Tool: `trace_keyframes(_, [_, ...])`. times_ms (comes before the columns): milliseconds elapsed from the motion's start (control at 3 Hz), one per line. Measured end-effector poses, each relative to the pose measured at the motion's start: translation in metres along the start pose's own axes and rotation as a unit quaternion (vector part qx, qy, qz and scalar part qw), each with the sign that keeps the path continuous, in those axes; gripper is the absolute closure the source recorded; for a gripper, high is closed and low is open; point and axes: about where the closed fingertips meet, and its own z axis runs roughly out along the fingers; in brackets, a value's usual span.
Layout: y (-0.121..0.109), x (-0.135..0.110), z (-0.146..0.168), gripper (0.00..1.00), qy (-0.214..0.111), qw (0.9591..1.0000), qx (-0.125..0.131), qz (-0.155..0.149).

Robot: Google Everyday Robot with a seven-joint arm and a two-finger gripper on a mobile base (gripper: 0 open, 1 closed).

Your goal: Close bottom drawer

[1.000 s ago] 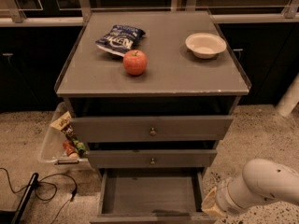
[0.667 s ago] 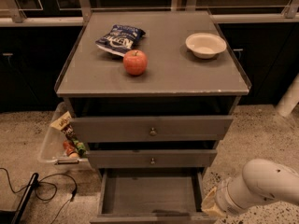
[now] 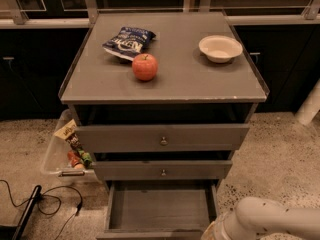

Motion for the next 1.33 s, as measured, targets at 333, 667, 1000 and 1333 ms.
trace_keyframes(333, [-0.016,0.015,0.063,1.00,-0.028,0.9993,0.019,0.016])
trace_keyframes(667, [-0.048,0.028,0.107,1.00,-0.052,0.9971,0.045,0.032])
trace_keyframes(1000, [-0.090,0.049,0.134,1.00,-0.045,0.9965,0.055,0.044])
trace_keyframes(1333, [-0.108,0.046,0.133,1.00,-0.050,0.9953,0.068,0.048])
